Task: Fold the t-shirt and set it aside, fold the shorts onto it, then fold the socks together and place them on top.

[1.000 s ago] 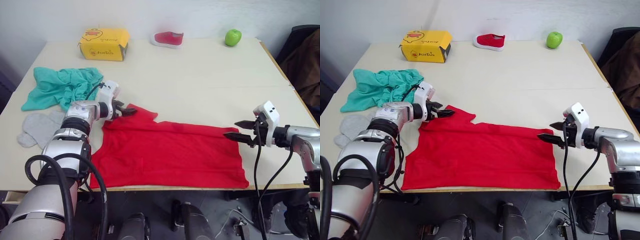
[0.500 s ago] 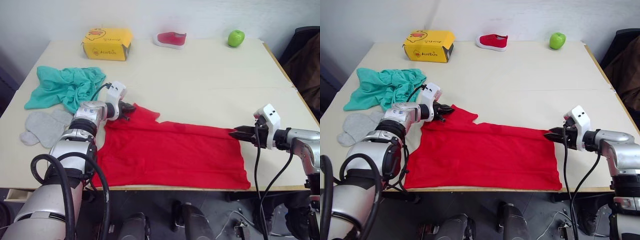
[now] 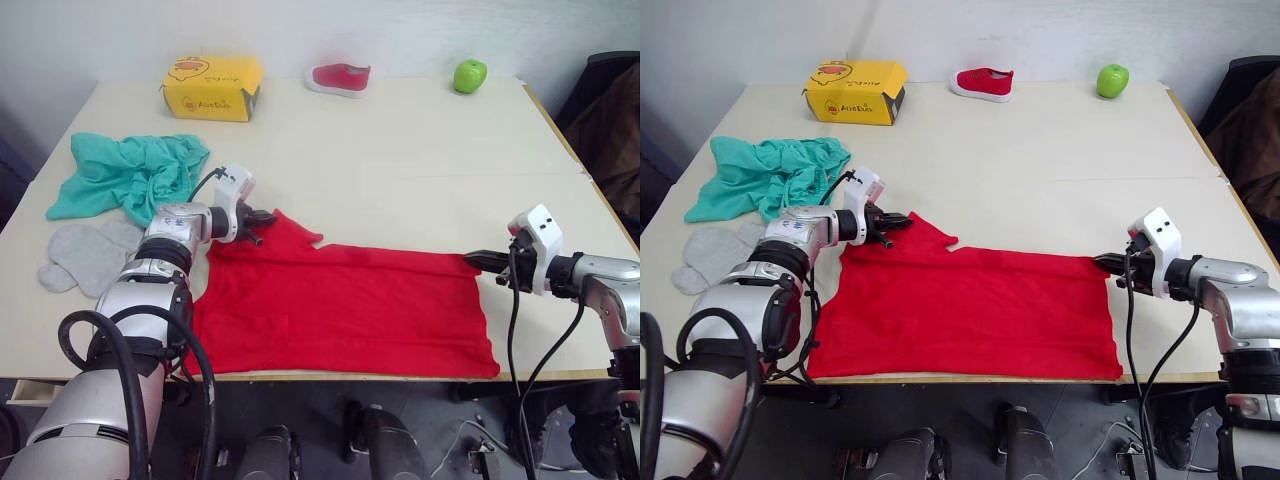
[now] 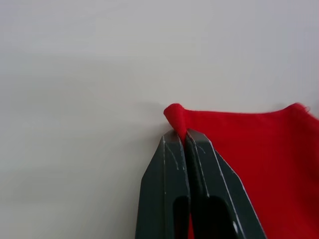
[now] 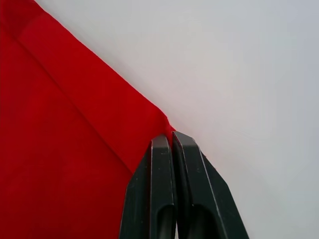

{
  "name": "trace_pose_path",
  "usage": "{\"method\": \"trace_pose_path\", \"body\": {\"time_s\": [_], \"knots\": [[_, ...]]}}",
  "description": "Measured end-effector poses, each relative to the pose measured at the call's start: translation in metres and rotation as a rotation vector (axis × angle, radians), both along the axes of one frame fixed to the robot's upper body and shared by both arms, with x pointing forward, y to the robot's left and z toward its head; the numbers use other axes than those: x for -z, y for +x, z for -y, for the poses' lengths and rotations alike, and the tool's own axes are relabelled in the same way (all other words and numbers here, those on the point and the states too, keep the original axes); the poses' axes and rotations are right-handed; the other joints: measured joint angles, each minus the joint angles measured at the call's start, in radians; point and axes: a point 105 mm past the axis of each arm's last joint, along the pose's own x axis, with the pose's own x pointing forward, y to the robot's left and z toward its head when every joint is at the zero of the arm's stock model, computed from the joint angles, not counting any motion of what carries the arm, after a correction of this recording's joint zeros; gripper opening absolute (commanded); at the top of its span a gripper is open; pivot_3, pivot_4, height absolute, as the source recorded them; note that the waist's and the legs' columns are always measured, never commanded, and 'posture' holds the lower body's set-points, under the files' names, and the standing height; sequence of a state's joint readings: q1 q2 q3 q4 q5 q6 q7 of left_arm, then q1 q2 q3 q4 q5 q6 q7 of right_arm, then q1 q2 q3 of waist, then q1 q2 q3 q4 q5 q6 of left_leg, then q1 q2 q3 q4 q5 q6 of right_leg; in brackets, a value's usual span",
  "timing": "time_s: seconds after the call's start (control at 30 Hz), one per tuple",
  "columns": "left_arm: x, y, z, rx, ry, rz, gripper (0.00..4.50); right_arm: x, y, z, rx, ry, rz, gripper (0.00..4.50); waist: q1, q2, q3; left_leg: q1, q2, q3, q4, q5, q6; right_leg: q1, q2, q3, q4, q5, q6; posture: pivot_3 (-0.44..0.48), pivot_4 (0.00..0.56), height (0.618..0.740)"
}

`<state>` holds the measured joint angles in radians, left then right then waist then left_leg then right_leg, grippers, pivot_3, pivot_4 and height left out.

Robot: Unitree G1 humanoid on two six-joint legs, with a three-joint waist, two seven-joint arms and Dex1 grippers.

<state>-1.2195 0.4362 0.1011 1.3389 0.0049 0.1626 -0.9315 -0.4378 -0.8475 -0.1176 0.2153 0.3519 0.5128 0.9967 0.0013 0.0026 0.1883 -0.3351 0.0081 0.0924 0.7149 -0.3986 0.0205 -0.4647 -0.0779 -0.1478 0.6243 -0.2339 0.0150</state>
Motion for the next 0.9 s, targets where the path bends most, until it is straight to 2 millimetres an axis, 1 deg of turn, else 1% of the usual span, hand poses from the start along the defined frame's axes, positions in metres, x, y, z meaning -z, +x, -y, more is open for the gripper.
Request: {"method": "trace_pose_path", "body": {"time_s": [0.1, 0.17, 0.2, 0.23, 0.37, 0.43, 0.5, 0.57, 0.63, 0.67, 0.73, 0.8, 0.9], "knots": [[-0.018, -0.01, -0.003, 0.131, -0.013, 0.067, 0.0, 0.007, -0.01, -0.002, -0.07, -0.067, 0.07, 0.07, -0.001, 0.0, 0.0, 0.0, 0.0, 0.002, 0.0, 0.0, 0.0, 0.0, 0.001, -0.001, 0.0, 0.0, 0.0, 0.0, 0.15, 0.74], [-0.031, -0.018, -0.012, 0.221, 0.047, 0.181, 0.0, 0.012, -0.019, -0.006, -0.15, -0.143, 0.154, 0.07, -0.002, 0.0, 0.0, 0.0, 0.0, 0.002, 0.0, 0.0, -0.001, 0.0, 0.001, 0.0, -0.001, 0.0, 0.0, 0.0, 0.15, 0.74], [-0.033, -0.021, -0.016, 0.251, 0.087, 0.231, 0.0, 0.012, -0.021, -0.009, -0.182, -0.176, 0.2, 0.07, -0.005, 0.0, 0.0, 0.001, 0.0, 0.002, -0.001, 0.0, -0.001, 0.0, 0.001, 0.001, 0.0, 0.0, 0.0, 0.0, 0.15, 0.74], [-0.031, -0.029, -0.019, 0.308, 0.144, 0.295, 0.0, 0.013, -0.024, -0.013, -0.226, -0.225, 0.273, 0.07, -0.007, 0.0, 0.0, 0.003, 0.001, 0.002, -0.001, -0.001, -0.002, 0.001, 0.002, 0.003, 0.0, 0.0, 0.0, 0.0, 0.15, 0.74], [-0.012, -0.052, -0.022, 0.448, 0.223, 0.38, 0.0, 0.019, -0.031, -0.02, -0.367, -0.397, 0.441, 0.07, -0.005, 0.0, 0.0, 0.003, 0.002, 0.002, 0.0, -0.001, -0.002, 0.0, 0.002, 0.003, 0.001, 0.0, 0.0, 0.0, 0.15, 0.74], [-0.01, -0.062, -0.028, 0.485, 0.254, 0.417, 0.0, 0.025, -0.035, -0.02, -0.422, -0.466, 0.491, 0.07, -0.005, 0.0, 0.0, 0.003, 0.002, 0.002, 0.0, -0.001, -0.002, 0.0, 0.002, 0.003, 0.001, 0.0, 0.0, 0.0, 0.15, 0.74], [-0.013, -0.075, -0.035, 0.521, 0.296, 0.468, 0.0, 0.033, -0.04, -0.018, -0.488, -0.543, 0.519, 0.07, -0.004, 0.0, 0.0, 0.003, 0.002, 0.002, 0.0, -0.001, -0.002, 0.001, 0.002, 0.004, 0.0, 0.0, 0.0, 0.0, 0.15, 0.74], [-0.011, -0.089, -0.036, 0.573, 0.339, 0.526, 0.0, 0.038, -0.044, -0.015, -0.535, -0.6, 0.542, 0.07, -0.004, 0.0, 0.0, 0.004, 0.002, 0.002, 0.0, -0.001, -0.002, 0.001, 0.001, 0.004, 0.001, 0.0, 0.0, 0.0, 0.15, 0.74], [0.003, -0.11, -0.037, 0.645, 0.388, 0.556, 0.0, 0.043, -0.045, -0.013, -0.578, -0.651, 0.562, 0.07, -0.004, 0.0, 0.0, 0.004, 0.002, 0.002, 0.0, -0.001, -0.002, 0.001, 0.001, 0.004, 0.001, 0.0, 0.0, 0.0, 0.15, 0.74], [0.008, -0.115, -0.038, 0.665, 0.401, 0.555, 0.0, 0.043, -0.045, -0.012, -0.583, -0.66, 0.569, 0.07, -0.004, 0.0, 0.0, 0.004, 0.002, 0.002, 0.0, -0.001, -0.002, 0.001, 0.001, 0.004, 0.001, 0.0, 0.0, 0.0, 0.15, 0.74], [0.022, -0.13, -0.043, 0.743, 0.484, 0.577, 0.0, 0.043, -0.042, -0.009, -0.585, -0.684, 0.591, 0.07, -0.004, 0.0, 0.0, 0.005, 0.002, 0.003, 0.0, -0.001, -0.002, 0.001, 0.001, 0.005, 0.001, 0.0, -0.001, 0.0, 0.15, 0.74], [0.028, -0.138, -0.05, 0.796, 0.583, 0.636, 0.0, 0.042, -0.039, -0.006, -0.585, -0.708, 0.603, 0.07, -0.004, 0.0, 0.0, 0.006, 0.003, 0.003, 0.0, -0.001, -0.001, 0.002, 0.001, 0.005, 0.001, 0.0, -0.001, 0.0, 0.15, 0.74], [0.026, -0.14, -0.052, 0.835, 0.683, 0.761, 0.0, 0.042, -0.034, -0.004, -0.585, -0.727, 0.618, 0.07, 0.0, 0.0, 0.0, 0.007, 0.003, 0.003, 0.0, -0.002, 0.0, 0.004, 0.0, 0.005, 0.0, 0.0, -0.001, 0.0, 0.15, 0.74]]}}
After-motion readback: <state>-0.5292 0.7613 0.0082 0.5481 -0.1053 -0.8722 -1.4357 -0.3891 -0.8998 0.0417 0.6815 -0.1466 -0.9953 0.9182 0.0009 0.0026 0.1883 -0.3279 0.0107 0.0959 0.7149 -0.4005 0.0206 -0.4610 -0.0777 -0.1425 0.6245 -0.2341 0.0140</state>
